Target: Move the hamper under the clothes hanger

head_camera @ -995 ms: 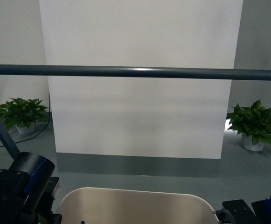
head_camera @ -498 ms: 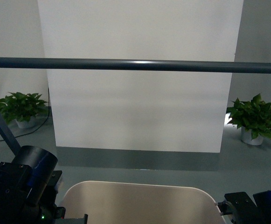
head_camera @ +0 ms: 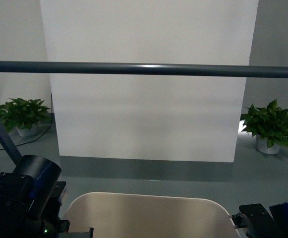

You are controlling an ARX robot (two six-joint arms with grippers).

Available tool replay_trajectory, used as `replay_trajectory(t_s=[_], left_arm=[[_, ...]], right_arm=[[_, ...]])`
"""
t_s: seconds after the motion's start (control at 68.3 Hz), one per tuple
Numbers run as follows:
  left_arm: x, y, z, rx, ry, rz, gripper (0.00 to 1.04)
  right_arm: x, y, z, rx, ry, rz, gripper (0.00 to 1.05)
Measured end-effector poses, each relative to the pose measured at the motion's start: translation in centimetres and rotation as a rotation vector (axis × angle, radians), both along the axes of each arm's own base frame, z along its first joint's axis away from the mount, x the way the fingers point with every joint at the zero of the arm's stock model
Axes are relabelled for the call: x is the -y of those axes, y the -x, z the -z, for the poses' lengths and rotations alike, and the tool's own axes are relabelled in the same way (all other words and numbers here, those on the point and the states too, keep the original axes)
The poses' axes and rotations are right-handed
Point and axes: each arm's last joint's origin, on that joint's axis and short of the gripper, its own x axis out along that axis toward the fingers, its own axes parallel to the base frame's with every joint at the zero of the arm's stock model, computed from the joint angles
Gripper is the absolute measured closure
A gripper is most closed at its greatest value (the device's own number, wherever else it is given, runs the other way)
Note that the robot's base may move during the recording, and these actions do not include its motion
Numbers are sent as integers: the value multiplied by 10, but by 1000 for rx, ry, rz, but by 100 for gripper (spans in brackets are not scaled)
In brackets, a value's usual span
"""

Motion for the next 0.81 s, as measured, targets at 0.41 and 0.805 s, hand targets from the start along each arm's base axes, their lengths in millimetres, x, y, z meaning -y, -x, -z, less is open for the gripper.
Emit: replay_trajectory(t_s=[0.41, 0.805], left_arm=[[0, -10, 8, 255, -73, -109, 101], [4, -9, 47, 115, -26, -116, 101]], right_arm=[[-2, -14, 20, 102, -100, 3, 102], [3, -14, 51, 1, -80, 20, 102]])
